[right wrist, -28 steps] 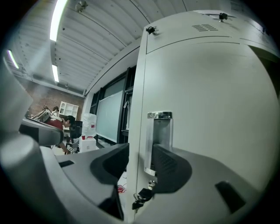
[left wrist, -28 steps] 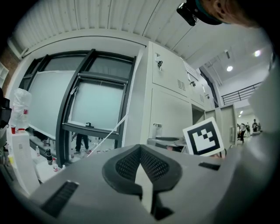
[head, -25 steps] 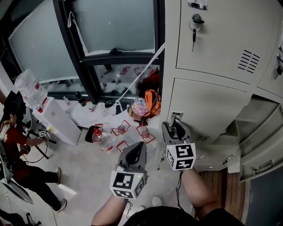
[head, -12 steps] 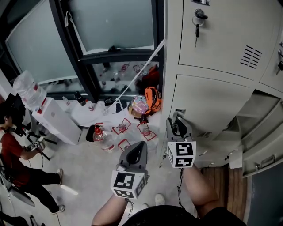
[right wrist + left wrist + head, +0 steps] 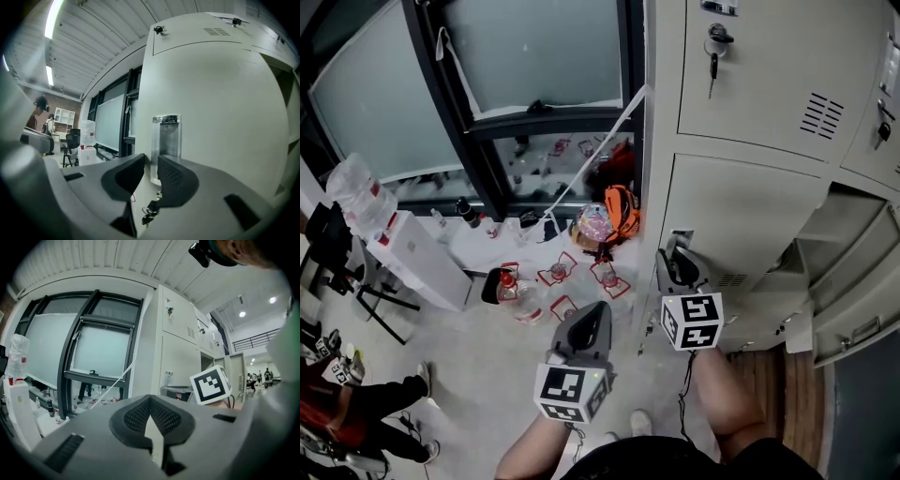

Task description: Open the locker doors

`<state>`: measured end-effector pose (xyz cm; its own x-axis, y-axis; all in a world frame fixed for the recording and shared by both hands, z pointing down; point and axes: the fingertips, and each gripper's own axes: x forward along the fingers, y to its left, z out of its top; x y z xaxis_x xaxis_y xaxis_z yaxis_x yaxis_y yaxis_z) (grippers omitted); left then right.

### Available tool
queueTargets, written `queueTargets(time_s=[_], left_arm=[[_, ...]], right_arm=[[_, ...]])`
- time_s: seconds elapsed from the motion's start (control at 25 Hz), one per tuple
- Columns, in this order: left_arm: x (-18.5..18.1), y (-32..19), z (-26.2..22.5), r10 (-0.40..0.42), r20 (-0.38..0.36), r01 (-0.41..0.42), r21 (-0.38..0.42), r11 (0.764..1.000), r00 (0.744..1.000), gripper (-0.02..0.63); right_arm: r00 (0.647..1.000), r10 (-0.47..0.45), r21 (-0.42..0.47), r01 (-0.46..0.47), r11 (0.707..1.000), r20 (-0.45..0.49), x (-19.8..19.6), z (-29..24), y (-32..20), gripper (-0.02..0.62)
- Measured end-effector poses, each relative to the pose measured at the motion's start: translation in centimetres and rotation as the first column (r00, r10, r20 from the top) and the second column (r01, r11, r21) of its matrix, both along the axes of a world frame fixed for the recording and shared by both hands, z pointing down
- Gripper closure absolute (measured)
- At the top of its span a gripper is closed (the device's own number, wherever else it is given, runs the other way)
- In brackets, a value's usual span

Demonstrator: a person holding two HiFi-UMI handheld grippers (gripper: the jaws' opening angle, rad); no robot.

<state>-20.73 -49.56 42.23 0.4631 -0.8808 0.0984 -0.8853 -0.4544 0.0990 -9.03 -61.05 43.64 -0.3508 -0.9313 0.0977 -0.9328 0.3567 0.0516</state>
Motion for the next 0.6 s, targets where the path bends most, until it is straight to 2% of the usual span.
queueTargets(time_s=[0.16, 0.6], left_arm=[[0.1, 0.7, -0.2, 0.013, -0.003, -0.013, 0.002, 1.000, 1.000, 0.604], [1.9, 3.0, -0.4, 0.067, -0.014, -0.067, 0.014, 0.998, 0.998, 0.606]], right_arm=[[1.000, -0.024, -0.004, 0.024, 1.000, 0.008, -0.1, 0.0, 1.0, 0.508], [0.986, -0.164, 0.002, 0.164, 0.986, -0.001, 0.1, 0.1, 5.1, 0.508]])
